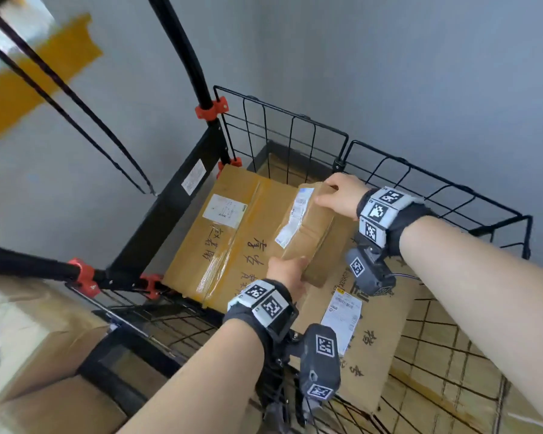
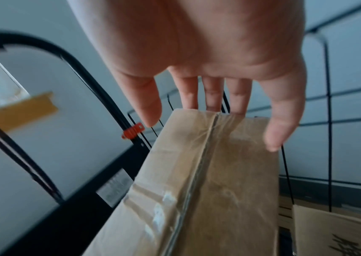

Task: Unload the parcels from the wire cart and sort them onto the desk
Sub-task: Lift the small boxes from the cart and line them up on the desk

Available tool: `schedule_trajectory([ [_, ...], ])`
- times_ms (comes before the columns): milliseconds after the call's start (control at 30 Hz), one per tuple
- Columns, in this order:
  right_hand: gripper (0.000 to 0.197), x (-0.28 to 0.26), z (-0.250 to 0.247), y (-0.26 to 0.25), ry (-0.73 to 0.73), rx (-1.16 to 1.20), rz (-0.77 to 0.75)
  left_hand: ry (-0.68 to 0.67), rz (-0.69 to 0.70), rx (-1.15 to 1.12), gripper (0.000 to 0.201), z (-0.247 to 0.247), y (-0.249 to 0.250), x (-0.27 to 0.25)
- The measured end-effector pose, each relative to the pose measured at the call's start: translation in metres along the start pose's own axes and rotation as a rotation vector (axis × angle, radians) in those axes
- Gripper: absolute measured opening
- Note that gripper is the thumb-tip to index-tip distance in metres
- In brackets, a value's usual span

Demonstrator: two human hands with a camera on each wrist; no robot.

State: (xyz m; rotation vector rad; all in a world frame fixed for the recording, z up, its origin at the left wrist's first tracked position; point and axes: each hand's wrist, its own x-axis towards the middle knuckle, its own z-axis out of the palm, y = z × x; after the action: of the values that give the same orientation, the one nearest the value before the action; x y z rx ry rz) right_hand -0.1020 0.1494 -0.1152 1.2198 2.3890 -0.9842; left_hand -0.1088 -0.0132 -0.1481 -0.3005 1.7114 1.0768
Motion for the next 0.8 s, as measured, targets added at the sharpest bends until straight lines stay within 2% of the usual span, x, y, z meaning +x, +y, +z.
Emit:
schedule_trajectory([
  [33, 0.052, -0.013, -0.007, -0.003, 0.025, 0.030, -0.016, -0.011, 0.029, -0.043, 0.041, -0.004, 0.003, -0.012],
  [100, 0.051, -0.038, -0.021, -0.010, 0.072, 0.086, -0.054, -0.024, 0.085, -0.083, 0.043, -0.013, 0.010, -0.035],
  [233, 0.048, -0.084, -0.042, -0.030, 0.147, 0.213, -0.111, 0.048, 0.215, -0.157, 0.045, -0.032, 0.021, -0.082],
  [400, 0.046, -0.137, -0.059, -0.045, 0.229, 0.353, -0.192, 0.325, 0.408, -0.140, 0.059, -0.051, 0.025, -0.145],
  [467, 0.043, -0.159, -0.063, -0.048, 0.241, 0.407, -0.238, 0.405, 0.439, -0.117, 0.063, -0.056, 0.019, -0.173],
  [600, 0.039, -0.206, -0.068, -0.054, 0.260, 0.424, -0.339, 0.555, 0.471, 0.002, 0.051, -0.066, -0.003, -0.224],
  [700, 0.037, -0.243, -0.073, -0.066, 0.228, 0.435, -0.425, 0.609, 0.542, 0.072, 0.046, -0.074, -0.021, -0.268],
  [800, 0.036, -0.282, -0.068, -0.086, 0.151, 0.409, -0.519, 0.753, 0.587, -0.001, 0.041, -0.091, -0.041, -0.311],
])
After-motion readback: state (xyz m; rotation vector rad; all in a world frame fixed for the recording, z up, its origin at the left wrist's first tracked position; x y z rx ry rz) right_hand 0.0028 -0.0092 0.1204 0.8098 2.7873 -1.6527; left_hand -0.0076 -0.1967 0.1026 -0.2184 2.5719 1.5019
